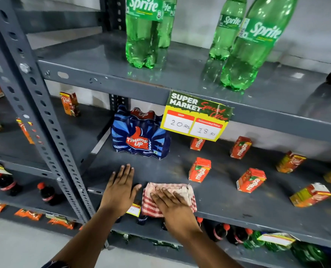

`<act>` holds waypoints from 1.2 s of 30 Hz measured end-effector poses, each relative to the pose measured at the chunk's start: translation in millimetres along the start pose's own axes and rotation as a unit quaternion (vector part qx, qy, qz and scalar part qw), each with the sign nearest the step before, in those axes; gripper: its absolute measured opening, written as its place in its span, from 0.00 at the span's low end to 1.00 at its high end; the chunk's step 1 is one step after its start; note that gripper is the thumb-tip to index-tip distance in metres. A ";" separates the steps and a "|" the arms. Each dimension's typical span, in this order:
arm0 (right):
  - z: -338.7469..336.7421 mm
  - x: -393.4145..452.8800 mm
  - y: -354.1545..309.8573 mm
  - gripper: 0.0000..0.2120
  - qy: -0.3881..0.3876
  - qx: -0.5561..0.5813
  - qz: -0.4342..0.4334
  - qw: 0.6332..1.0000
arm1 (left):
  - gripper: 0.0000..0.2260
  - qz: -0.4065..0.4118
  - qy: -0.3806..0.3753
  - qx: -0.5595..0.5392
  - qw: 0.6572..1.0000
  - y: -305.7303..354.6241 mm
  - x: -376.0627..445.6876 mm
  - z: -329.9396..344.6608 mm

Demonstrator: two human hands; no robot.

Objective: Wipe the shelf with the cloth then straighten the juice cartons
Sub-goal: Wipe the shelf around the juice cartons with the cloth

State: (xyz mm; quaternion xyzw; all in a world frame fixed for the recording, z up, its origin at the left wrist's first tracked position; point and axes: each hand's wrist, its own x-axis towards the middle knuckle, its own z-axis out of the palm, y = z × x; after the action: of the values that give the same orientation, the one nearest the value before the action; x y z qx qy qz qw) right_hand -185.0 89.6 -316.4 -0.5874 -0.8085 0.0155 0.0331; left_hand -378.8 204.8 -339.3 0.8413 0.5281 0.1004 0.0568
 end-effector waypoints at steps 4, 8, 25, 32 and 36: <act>-12.7 -46.2 7.0 0.40 0.043 0.015 -0.021 0.999 | 0.38 0.026 0.007 -0.014 1.000 28.2 -9.4 4.6; -50.9 -65.6 30.1 0.30 0.157 -0.001 0.010 0.988 | 0.39 0.046 0.017 -0.031 0.998 57.5 -3.6 3.6; -73.6 -125.0 80.2 0.33 0.097 0.025 0.147 0.984 | 0.39 0.042 -0.030 -0.010 0.999 90.5 4.4 18.2; -48.4 -103.4 102.5 0.36 0.038 -0.051 0.223 0.973 | 0.38 0.062 -0.016 -0.018 0.998 119.0 5.0 26.5; -18.2 -121.8 97.4 0.41 0.000 -0.021 0.224 0.974 | 0.39 0.067 -0.005 -0.013 0.998 118.9 4.5 29.8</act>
State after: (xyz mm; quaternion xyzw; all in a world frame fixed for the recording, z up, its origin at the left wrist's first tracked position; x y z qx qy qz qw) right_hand -53.8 3.7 -308.7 -0.7539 -0.6568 0.0057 0.0164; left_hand -265.8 157.4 -343.8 0.8745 0.4689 0.1063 0.0635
